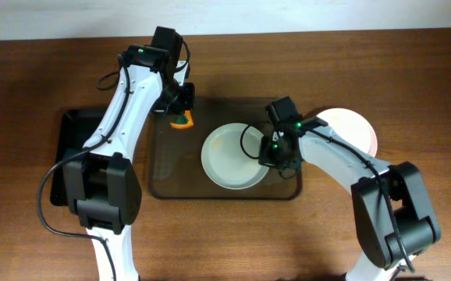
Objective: Clean dirty plates on tray and stack at the side
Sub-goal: 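Carry the last plate right with right gripper and stack it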
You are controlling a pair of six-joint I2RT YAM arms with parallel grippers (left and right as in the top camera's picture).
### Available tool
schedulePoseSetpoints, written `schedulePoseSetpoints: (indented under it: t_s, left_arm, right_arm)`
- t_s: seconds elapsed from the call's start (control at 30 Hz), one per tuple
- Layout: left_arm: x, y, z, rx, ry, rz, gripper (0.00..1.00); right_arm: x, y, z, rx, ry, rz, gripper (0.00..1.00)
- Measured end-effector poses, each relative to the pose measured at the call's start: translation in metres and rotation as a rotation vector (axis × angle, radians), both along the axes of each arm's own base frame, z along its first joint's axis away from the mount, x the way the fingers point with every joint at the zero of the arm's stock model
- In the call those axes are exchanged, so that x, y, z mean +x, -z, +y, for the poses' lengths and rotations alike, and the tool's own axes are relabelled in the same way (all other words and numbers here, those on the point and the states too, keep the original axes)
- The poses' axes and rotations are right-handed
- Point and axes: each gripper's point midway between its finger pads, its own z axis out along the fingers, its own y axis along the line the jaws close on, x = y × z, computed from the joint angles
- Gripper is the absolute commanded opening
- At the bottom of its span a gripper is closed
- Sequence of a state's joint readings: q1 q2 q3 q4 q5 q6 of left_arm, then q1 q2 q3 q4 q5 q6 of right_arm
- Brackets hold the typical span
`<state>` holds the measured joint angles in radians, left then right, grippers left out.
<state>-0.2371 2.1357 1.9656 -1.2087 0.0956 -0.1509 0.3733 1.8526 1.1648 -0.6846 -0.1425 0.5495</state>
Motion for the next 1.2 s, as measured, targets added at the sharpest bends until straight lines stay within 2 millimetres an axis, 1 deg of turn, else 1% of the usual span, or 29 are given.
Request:
schedulePoseSetpoints:
  t_s: [0.03,0.07,0.1,0.13,0.17,0.2,0.23,0.27,0.3,0.37,0.43,0.53,0.6,0.67,0.73,0.77,0.8,0.83,0.87,0.93,0.97,1.0,1.03,1.1,1.17,1.2]
  left_arm:
    - [0.0,0.0,0.0,0.0,0.0,0.0,0.0]
    - [0.0,0.0,0.0,0.0,0.0,0.0,0.0]
    - [0.0,0.0,0.0,0.0,0.0,0.0,0.0]
    - [0.0,0.0,0.0,0.0,0.0,0.0,0.0]
    - [0.0,0.0,0.0,0.0,0.0,0.0,0.0]
    - [0.0,0.0,0.0,0.0,0.0,0.0,0.0]
    - [0.0,0.0,0.0,0.0,0.0,0.0,0.0]
    - [0.0,0.0,0.0,0.0,0.0,0.0,0.0]
    - [0.0,0.0,0.0,0.0,0.0,0.0,0.0]
    - [0.0,0.0,0.001,0.003,-0.001,-0.001,0.0]
    - [0.0,0.0,0.001,0.003,-0.001,-0.001,0.0]
    - [0.0,0.0,0.001,0.003,-0.001,-0.001,0.0]
    - [0.0,0.0,0.001,0.003,-0.001,-0.001,0.0]
    - [0.0,0.0,0.001,0.003,-0.001,-0.001,0.0]
    - [0.0,0.0,0.001,0.003,-0.001,-0.001,0.0]
    - [0.0,0.0,0.001,0.003,-0.001,-0.001,0.0]
    - [0.0,0.0,0.001,0.003,-0.001,-0.001,0.0]
    - [0.0,0.0,0.001,0.003,-0.001,-0.001,0.0]
    - [0.0,0.0,0.001,0.003,-0.001,-0.001,0.0]
    - [0.0,0.0,0.001,0.003,-0.001,-0.001,0.0]
    - [0.0,0.0,0.001,0.003,-0.001,-0.001,0.0]
    - [0.0,0.0,0.001,0.003,-0.001,-0.001,0.0]
    - [0.0,0.0,0.001,0.003,-0.001,-0.001,0.0]
    - [0.0,0.0,0.001,0.003,-0.001,-0.001,0.0]
    - [0.0,0.0,0.001,0.003,-0.001,-0.001,0.0]
    - [0.0,0.0,0.001,0.003,-0.001,-0.001,0.0]
  right_arm:
    - [-0.001,-0.019,-0.01,-0.084,-0.027,-0.004,0.04]
    - [0.002,-0.028,-0.013,-0.113,-0.031,-0.024,0.04]
    - [0.011,-0.062,-0.02,-0.206,-0.049,-0.114,0.04]
    - [0.014,-0.079,-0.024,-0.267,-0.053,-0.162,0.04]
    - [0.018,-0.099,-0.027,-0.319,-0.057,-0.232,0.04]
    - [0.017,-0.122,-0.029,-0.397,-0.065,-0.312,0.04]
    - [0.015,-0.133,-0.031,-0.455,-0.073,-0.352,0.04]
    - [0.012,-0.14,-0.035,-0.528,-0.08,-0.377,0.04]
    - [0.007,-0.149,-0.037,-0.645,-0.109,-0.42,0.04]
    - [0.007,-0.165,-0.035,-0.77,-0.126,-0.505,0.04]
    - [0.009,-0.18,-0.039,-0.859,-0.117,-0.568,0.04]
    - [0.01,-0.186,-0.044,-0.902,-0.104,-0.59,0.04]
    - [0.011,-0.187,-0.045,-0.91,-0.103,-0.593,0.04]
    - [0.007,-0.177,-0.037,-0.846,-0.125,-0.557,0.04]
    - [-0.001,-0.159,-0.021,-0.711,-0.143,-0.491,0.04]
    - [-0.003,-0.157,-0.021,-0.709,-0.148,-0.475,0.04]
    - [-0.005,-0.158,-0.027,-0.729,-0.147,-0.463,0.04]
    - [-0.007,-0.162,-0.033,-0.767,-0.144,-0.464,0.04]
    - [-0.005,-0.171,-0.039,-0.803,-0.131,-0.487,0.04]
    - [0.002,-0.2,-0.046,-0.837,-0.068,-0.583,0.04]
    - [0.002,-0.209,-0.047,-0.829,-0.05,-0.607,0.04]
    - [0.001,-0.208,-0.046,-0.796,-0.047,-0.596,0.04]
    - [0.001,-0.203,-0.045,-0.756,-0.048,-0.572,0.04]
    - [0.0,-0.186,-0.044,-0.644,-0.043,-0.487,0.04]
    - [0.003,-0.173,-0.052,-0.542,-0.008,-0.41,0.04]
    - [0.008,-0.166,-0.063,-0.468,0.017,-0.359,0.04]
